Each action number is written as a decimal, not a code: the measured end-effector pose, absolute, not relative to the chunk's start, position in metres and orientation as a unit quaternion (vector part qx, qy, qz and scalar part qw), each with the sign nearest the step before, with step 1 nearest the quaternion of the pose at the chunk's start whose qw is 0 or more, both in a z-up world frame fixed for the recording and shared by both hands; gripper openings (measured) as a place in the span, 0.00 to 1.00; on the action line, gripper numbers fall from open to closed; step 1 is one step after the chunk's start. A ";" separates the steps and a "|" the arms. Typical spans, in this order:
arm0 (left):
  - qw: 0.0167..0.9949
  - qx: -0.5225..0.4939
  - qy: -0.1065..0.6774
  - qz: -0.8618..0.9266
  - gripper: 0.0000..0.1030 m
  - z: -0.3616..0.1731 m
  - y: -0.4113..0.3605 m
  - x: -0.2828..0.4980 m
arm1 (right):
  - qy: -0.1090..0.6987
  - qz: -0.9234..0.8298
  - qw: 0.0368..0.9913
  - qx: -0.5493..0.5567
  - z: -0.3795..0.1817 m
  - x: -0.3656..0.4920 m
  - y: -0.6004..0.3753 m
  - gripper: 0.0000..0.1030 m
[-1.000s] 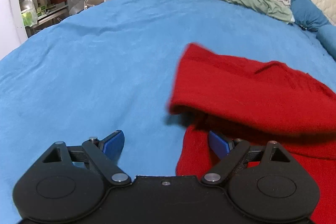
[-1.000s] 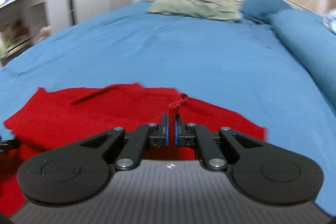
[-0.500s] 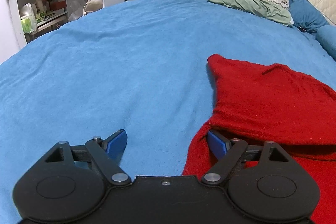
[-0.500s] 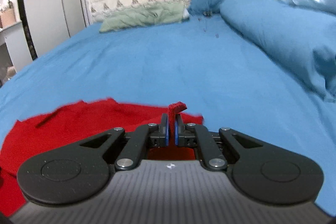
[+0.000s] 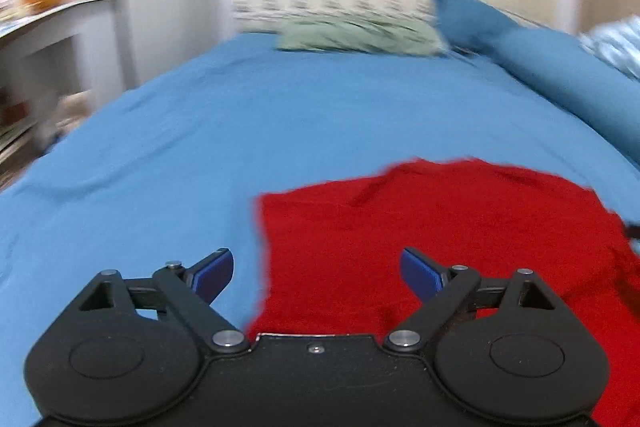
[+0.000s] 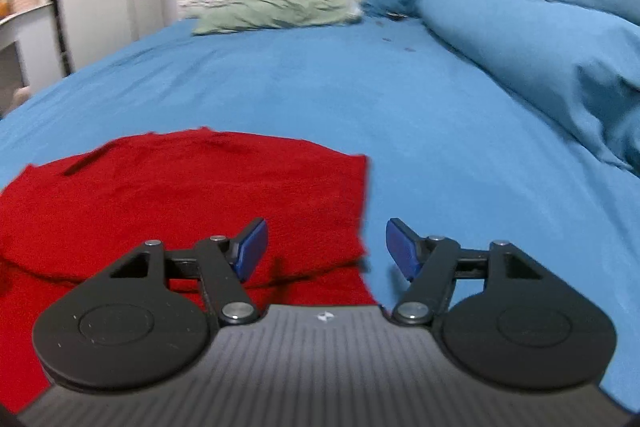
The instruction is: Fold small clothes
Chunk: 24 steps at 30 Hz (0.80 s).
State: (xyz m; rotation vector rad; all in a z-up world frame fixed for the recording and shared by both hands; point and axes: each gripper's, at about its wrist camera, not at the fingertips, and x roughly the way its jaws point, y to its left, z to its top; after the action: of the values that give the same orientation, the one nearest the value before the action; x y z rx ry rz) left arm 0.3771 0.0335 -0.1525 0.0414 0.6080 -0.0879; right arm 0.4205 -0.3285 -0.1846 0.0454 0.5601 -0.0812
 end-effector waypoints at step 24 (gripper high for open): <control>0.906 -0.047 0.388 -0.161 0.90 -0.199 0.078 0.523 | 0.309 0.015 0.950 0.046 -0.209 0.469 -0.309 0.88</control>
State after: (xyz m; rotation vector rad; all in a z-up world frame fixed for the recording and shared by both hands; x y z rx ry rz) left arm 0.5228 0.0779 -0.1994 -0.0971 0.8005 -0.3329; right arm 0.4685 -0.3091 -0.2095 0.0939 0.6277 0.0298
